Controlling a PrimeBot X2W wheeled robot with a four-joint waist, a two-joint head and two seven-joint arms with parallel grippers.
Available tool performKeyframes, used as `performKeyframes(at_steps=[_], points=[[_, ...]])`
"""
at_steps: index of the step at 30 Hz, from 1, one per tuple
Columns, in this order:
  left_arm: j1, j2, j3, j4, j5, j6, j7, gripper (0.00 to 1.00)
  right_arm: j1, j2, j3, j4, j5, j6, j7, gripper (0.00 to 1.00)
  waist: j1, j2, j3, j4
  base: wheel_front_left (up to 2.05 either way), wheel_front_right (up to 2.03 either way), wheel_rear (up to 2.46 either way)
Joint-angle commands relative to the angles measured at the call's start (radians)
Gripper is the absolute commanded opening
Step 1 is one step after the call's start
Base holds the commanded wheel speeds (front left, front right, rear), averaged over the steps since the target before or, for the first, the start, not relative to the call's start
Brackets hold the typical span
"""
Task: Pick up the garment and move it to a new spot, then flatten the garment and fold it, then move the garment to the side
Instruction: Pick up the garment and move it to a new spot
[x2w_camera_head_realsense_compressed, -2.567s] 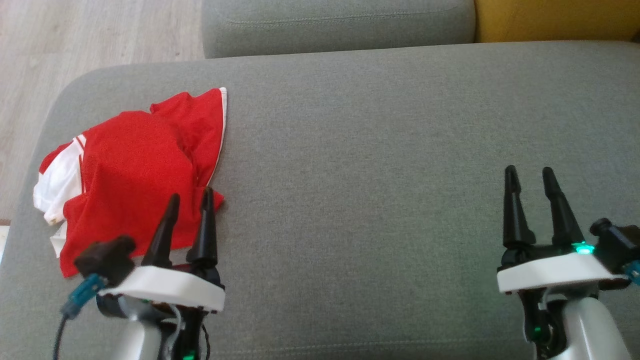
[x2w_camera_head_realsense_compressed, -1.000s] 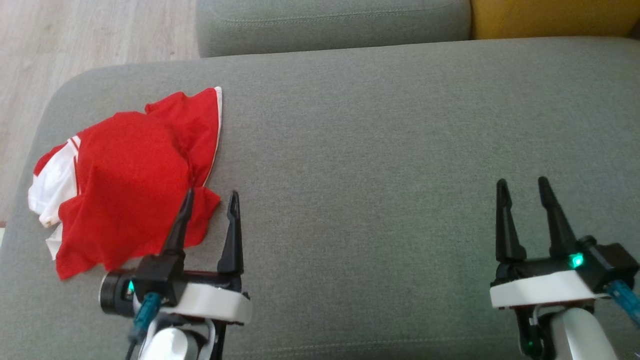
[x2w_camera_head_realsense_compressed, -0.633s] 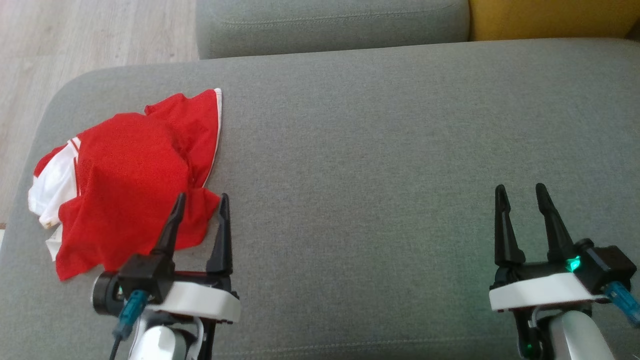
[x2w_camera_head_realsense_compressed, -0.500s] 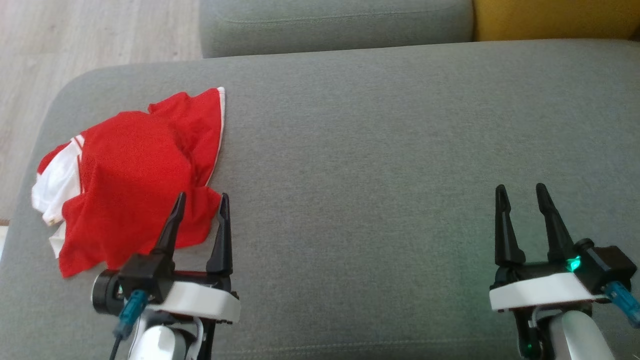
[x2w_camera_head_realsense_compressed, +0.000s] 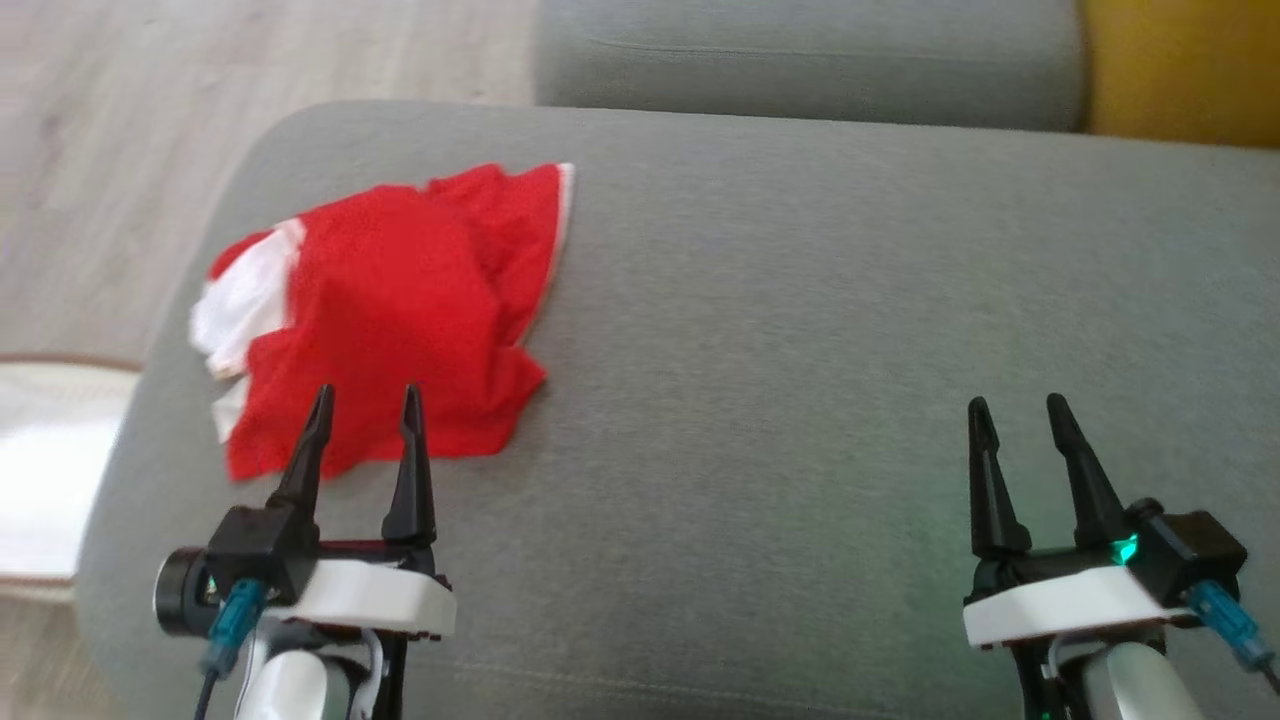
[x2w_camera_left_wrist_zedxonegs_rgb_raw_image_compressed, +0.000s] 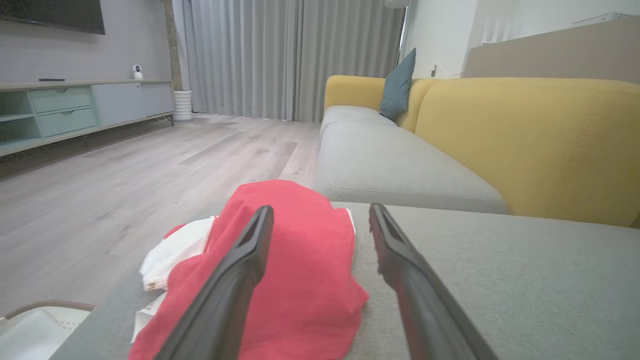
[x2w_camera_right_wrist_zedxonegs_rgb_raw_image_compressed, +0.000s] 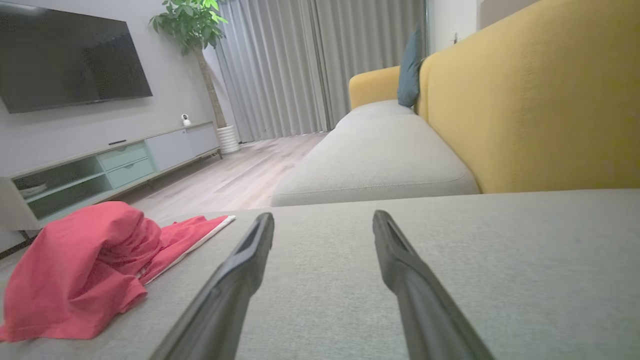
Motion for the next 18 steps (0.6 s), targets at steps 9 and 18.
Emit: performKeyframes(at_steps=[9, 18], points=[[-0.005, -0.002, 0.064, -0.04, -0.009, 0.009, -0.012, 1.0, -0.011, -0.008, 0.047, -0.01, 0.013, 0.008, -0.011, 1.0, 0.0, 0.0, -0.011, 0.161, 0.0, 0.0, 0.0], [0.005, -0.002, 0.081, -0.042, -0.009, 0.002, -0.012, 1.0, -0.012, -0.008, 0.069, -0.005, 0.027, 0.008, -0.011, 1.0, 0.0, 0.0, -0.006, 0.24, 0.0, 0.0, 0.0]])
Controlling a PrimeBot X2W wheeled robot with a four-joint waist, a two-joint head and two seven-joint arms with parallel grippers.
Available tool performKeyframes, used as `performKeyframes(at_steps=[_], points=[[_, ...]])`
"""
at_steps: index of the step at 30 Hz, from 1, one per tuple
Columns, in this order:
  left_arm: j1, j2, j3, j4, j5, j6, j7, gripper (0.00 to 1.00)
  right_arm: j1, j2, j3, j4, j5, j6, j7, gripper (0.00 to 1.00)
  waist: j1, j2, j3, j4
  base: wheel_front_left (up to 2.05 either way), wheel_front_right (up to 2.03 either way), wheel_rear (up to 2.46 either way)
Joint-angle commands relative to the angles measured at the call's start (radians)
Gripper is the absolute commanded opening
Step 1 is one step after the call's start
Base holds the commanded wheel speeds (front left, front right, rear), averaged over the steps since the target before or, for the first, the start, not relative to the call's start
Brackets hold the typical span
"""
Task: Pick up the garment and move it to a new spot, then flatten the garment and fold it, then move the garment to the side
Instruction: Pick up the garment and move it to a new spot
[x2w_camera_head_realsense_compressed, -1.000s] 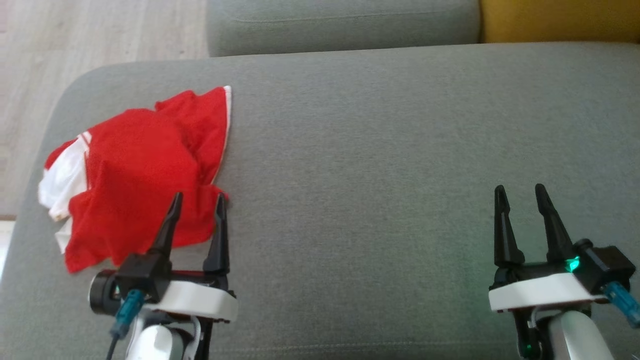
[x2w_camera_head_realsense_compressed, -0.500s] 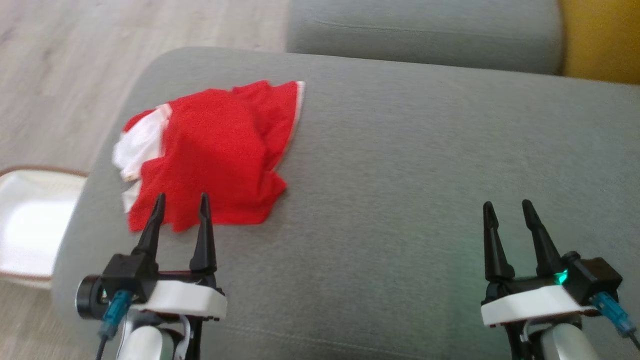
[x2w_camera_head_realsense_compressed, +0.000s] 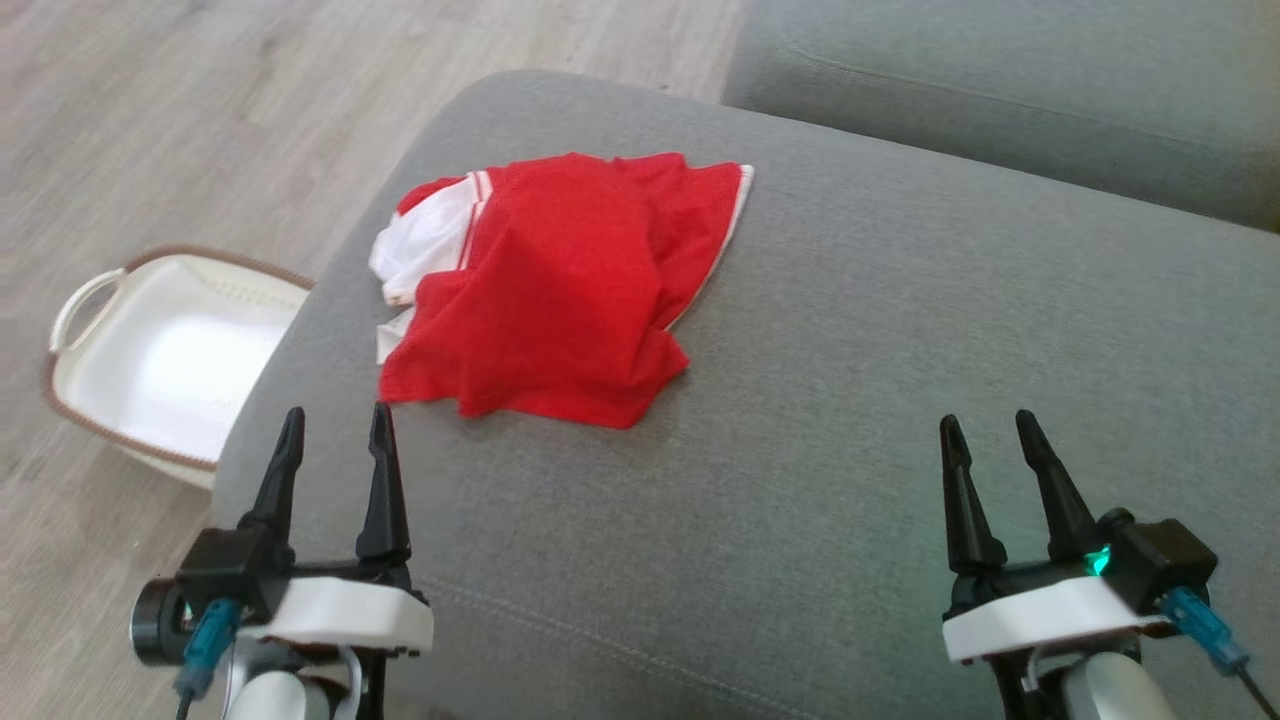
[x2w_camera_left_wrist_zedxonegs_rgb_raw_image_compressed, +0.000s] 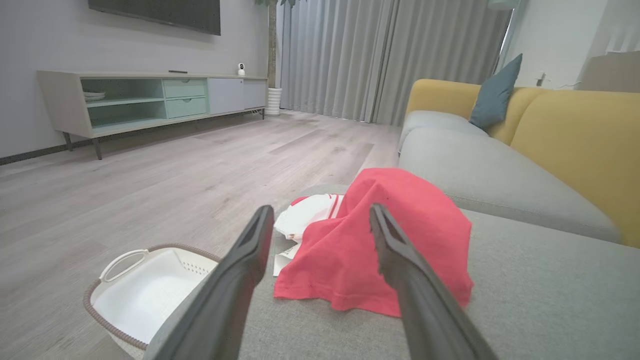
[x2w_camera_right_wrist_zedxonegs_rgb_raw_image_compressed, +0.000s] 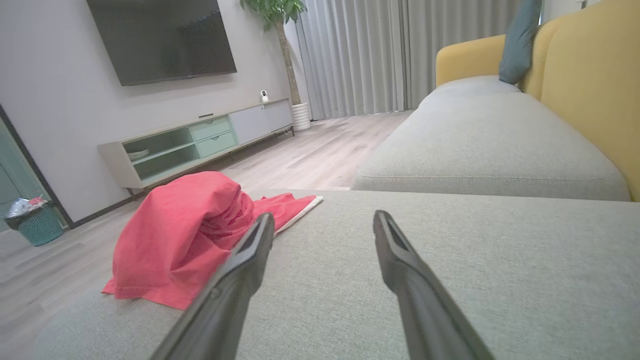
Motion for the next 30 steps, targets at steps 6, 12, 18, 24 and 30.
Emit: performKeyframes(at_steps=[6, 12, 18, 24, 30], points=[[-0.033, -0.001, 0.048, -0.045, -0.007, -0.002, -0.012, 1.0, -0.02, -0.008, 0.034, -0.03, 0.01, 0.008, -0.011, 1.0, 0.0, 0.0, 0.006, 0.019, 0.0, 0.0, 0.0], [-0.039, -0.001, 0.076, -0.054, -0.013, 0.002, -0.012, 1.0, -0.029, -0.008, 0.041, -0.028, 0.01, 0.008, -0.011, 1.0, 0.0, 0.0, 0.015, -0.007, 0.0, 0.0, 0.0], [-0.058, -0.001, 0.106, -0.056, -0.01, -0.01, -0.012, 1.0, -0.042, -0.008, 0.03, -0.035, 0.004, 0.008, -0.011, 1.0, 0.0, 0.0, 0.039, -0.043, 0.0, 0.0, 0.0], [-0.124, 0.007, 0.179, -0.038, 0.017, -0.064, -0.012, 1.0, -0.073, -0.008, -0.023, -0.061, -0.013, 0.008, -0.011, 1.0, 0.0, 0.0, 0.102, -0.104, 0.0, 0.0, 0.0], [-0.253, 0.079, 0.24, 0.019, 0.041, -0.137, -0.012, 1.0, -0.12, -0.008, -0.099, -0.104, -0.038, 0.008, -0.011, 1.0, 0.0, 0.0, 0.204, -0.175, 0.0, 0.0, 0.0]])
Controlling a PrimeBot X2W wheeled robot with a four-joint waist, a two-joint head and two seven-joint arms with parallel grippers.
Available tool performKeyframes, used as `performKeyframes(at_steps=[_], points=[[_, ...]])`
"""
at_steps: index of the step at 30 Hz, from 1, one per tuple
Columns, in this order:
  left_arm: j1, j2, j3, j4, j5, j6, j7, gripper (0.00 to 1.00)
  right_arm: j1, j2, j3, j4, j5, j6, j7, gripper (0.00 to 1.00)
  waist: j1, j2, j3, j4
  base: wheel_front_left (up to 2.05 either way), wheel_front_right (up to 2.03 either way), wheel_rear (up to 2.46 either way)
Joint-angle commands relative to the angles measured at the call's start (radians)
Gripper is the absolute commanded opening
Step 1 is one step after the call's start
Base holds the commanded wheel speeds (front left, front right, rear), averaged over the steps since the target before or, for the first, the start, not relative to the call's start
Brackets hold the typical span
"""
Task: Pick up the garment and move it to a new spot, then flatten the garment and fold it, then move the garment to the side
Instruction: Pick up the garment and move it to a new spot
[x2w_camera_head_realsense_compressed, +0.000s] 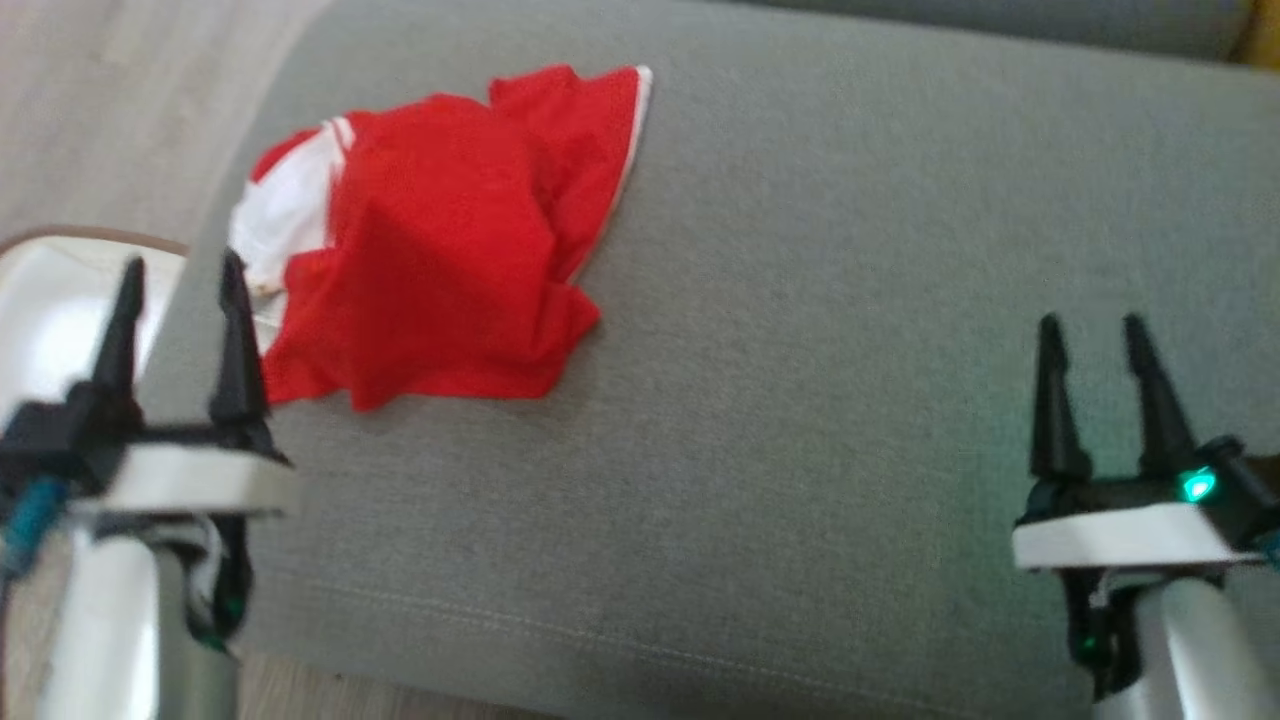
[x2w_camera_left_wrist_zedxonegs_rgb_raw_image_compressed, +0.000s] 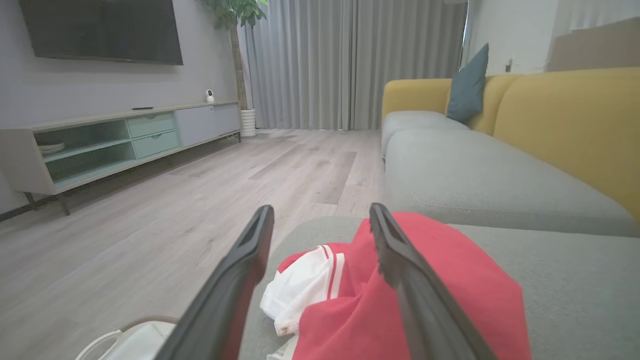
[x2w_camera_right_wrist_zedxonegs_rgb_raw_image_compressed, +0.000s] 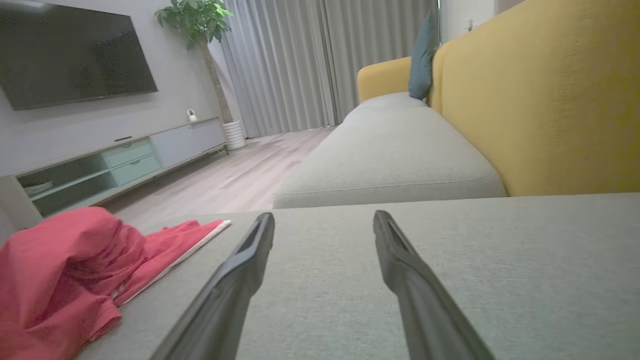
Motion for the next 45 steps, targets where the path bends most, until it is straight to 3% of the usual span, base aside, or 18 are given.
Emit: performKeyframes(at_steps=[1, 7, 12, 25, 34, 35, 36, 37, 45], points=[[-0.072, 0.043, 0.046, -0.016, 0.005, -0.011, -0.012, 1.0, -0.043, -0.008, 0.008, -0.044, -0.009, 0.008, -0.011, 1.0, 0.0, 0.0, 0.068, -0.051, 0.0, 0.0, 0.0], [-0.249, 0.137, 0.049, 0.133, -0.036, -0.061, -0.012, 1.0, -0.087, -0.008, -0.058, -0.089, -0.021, 0.008, -0.011, 1.0, 0.0, 0.0, 0.173, -0.092, 0.0, 0.0, 0.0], [-0.396, 0.242, -0.008, 0.289, -0.086, -0.075, 0.092, 1.0, -0.107, -0.008, -0.073, -0.108, -0.02, 0.008, -0.011, 1.0, 0.0, 0.0, 0.232, -0.114, 0.0, 0.0, 0.0], [-0.646, 0.491, -0.437, 0.445, -0.41, -0.078, 0.393, 1.0, -0.136, -0.008, -0.048, -0.125, -0.02, 0.008, -0.011, 1.0, 0.0, 0.0, 0.307, -0.148, 0.0, 0.0, 0.0], [-0.701, 0.555, -0.588, 0.493, -0.526, -0.078, 0.463, 1.0, -0.14, -0.008, -0.041, -0.126, -0.018, 0.008, -0.011, 1.0, 0.0, 0.0, 0.317, -0.163, 0.0, 0.0, 0.0], [-0.703, 0.557, -0.604, 0.498, -0.533, -0.078, 0.467, 0.77, -0.14, -0.008, -0.041, -0.126, -0.018, 0.008, -0.011, 1.0, 0.0, 0.0, 0.317, -0.164, 0.0, 0.0, 0.0], [-0.706, 0.557, -0.616, 0.503, -0.541, -0.078, 0.465, 0.08, -0.14, -0.008, -0.041, -0.125, -0.017, 0.008, -0.011, 1.0, 0.0, 0.0, 0.317, -0.165, 0.0, 0.0, 0.0], [-0.71, 0.556, -0.622, 0.509, -0.55, -0.078, 0.458, 0.0, -0.139, -0.008, -0.04, -0.125, -0.016, 0.008, -0.011, 1.0, 0.0, 0.0, 0.316, -0.165, 0.0, 0.0, 0.0], [-0.77, 0.548, -0.596, 0.576, -0.523, -0.059, 0.244, 0.0, -0.127, -0.008, -0.028, -0.099, -0.004, 0.008, -0.011, 1.0, 0.0, 0.0, 0.245, -0.164, 0.0, 0.0, 0.0]])
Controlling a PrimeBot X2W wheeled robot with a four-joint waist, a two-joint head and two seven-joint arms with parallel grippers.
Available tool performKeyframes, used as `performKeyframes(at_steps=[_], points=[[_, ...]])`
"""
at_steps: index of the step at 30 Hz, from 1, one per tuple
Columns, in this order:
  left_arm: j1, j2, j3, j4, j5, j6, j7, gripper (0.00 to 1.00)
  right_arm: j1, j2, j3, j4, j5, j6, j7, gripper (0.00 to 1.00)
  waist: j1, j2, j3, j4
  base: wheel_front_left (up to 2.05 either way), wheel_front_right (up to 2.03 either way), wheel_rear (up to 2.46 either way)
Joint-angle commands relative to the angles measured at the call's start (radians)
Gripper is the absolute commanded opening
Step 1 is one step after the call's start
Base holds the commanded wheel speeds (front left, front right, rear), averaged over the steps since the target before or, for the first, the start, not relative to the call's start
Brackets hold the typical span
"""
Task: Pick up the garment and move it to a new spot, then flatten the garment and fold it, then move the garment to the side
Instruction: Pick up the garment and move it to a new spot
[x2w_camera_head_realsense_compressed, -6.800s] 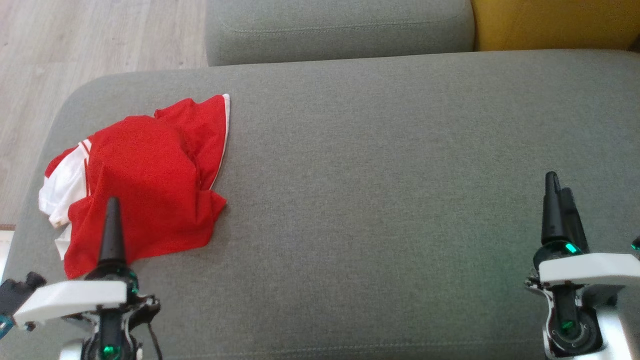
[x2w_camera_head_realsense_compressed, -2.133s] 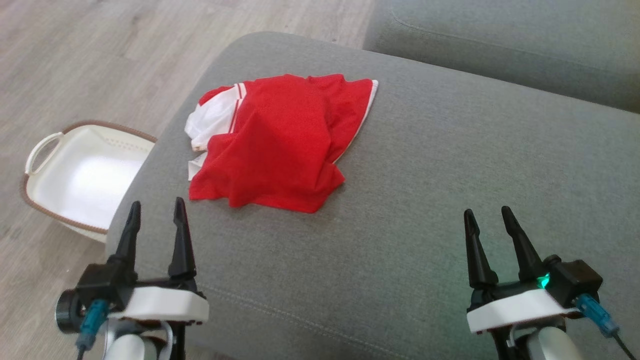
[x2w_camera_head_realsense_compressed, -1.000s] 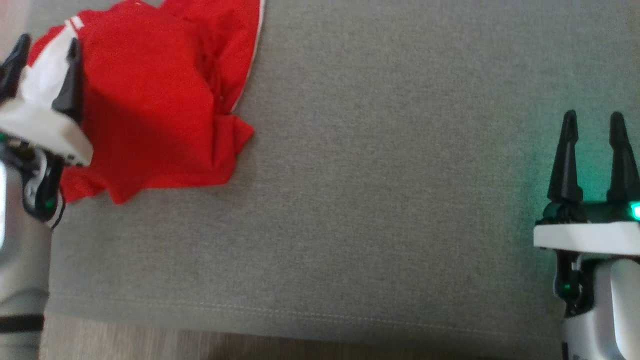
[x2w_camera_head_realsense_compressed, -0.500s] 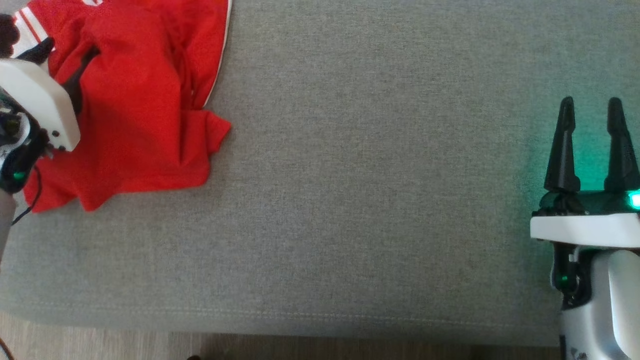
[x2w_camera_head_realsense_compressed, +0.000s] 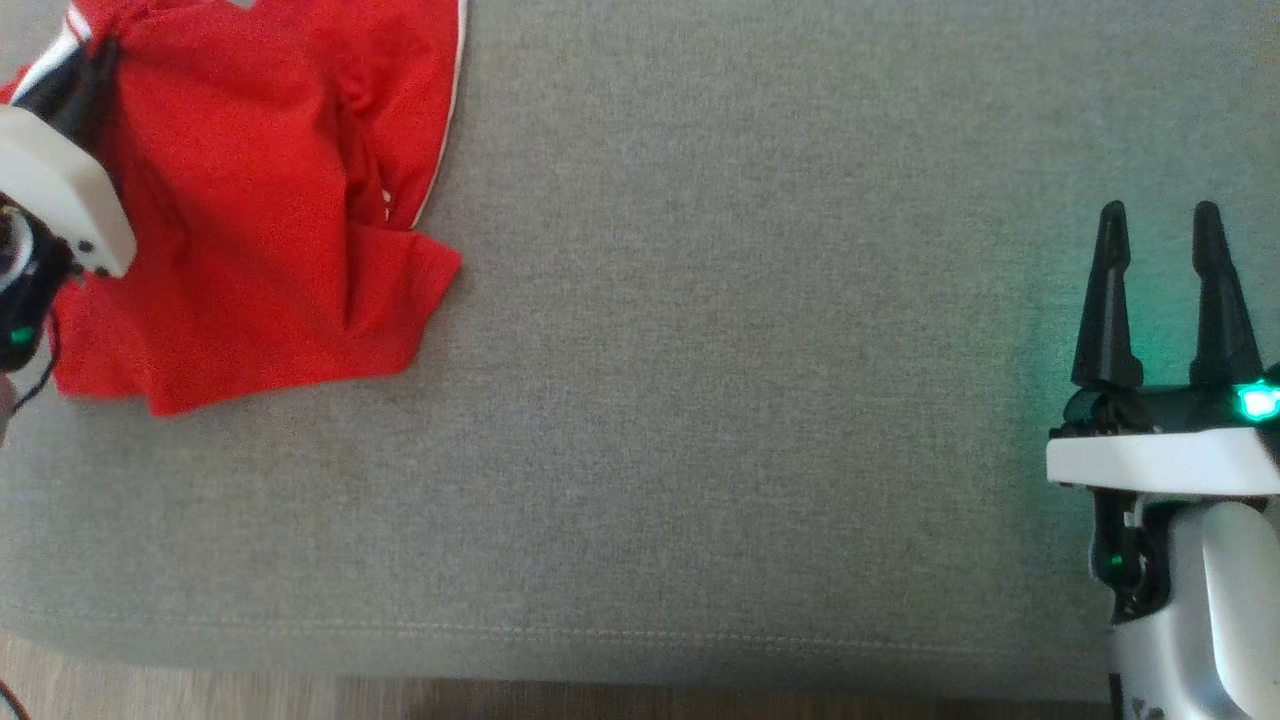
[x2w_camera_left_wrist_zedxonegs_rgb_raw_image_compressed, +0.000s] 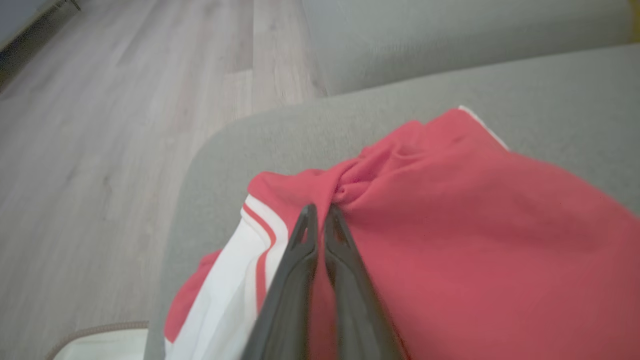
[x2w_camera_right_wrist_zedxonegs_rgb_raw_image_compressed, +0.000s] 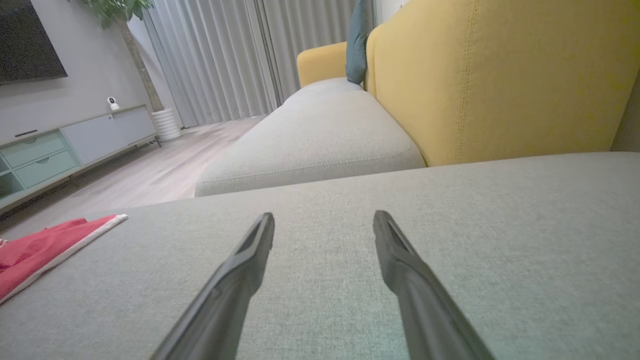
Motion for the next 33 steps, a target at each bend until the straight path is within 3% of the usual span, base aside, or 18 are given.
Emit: performKeyframes(at_steps=[1, 12, 21, 28, 33], points=[[-0.058, 0.059, 0.063, -0.011, 0.008, 0.016, -0.038, 0.0, -0.004, -0.006, 0.025, -0.023, 0.011, 0.008, -0.009, 1.0, 0.0, 0.0, -0.034, 0.002, 0.0, 0.0, 0.0], [-0.069, 0.066, 0.133, -0.129, 0.022, 0.125, -0.217, 0.0, 0.03, -0.006, 0.034, 0.019, 0.058, 0.008, -0.009, 1.0, 0.0, 0.0, -0.195, -0.006, 0.0, 0.0, 0.0], [0.0, 0.059, 0.149, -0.384, 0.023, 0.217, -0.219, 0.0, 0.056, -0.006, 0.047, 0.029, 0.09, 0.008, -0.009, 1.0, 0.0, 0.0, -0.274, -0.049, 0.0, 0.0, 0.0], [0.055, -0.013, 0.079, -0.562, 0.036, 0.275, -0.157, 0.0, 0.044, -0.006, 0.06, 0.005, 0.108, 0.008, -0.009, 1.0, 0.0, 0.0, -0.273, -0.115, 0.0, 0.0, 0.0], [0.078, -0.084, 0.013, -0.595, 0.056, 0.298, -0.14, 0.0, 0.035, -0.006, 0.07, -0.009, 0.125, 0.008, -0.009, 1.0, 0.0, 0.0, -0.256, -0.171, 0.0, 0.0, 0.0]])
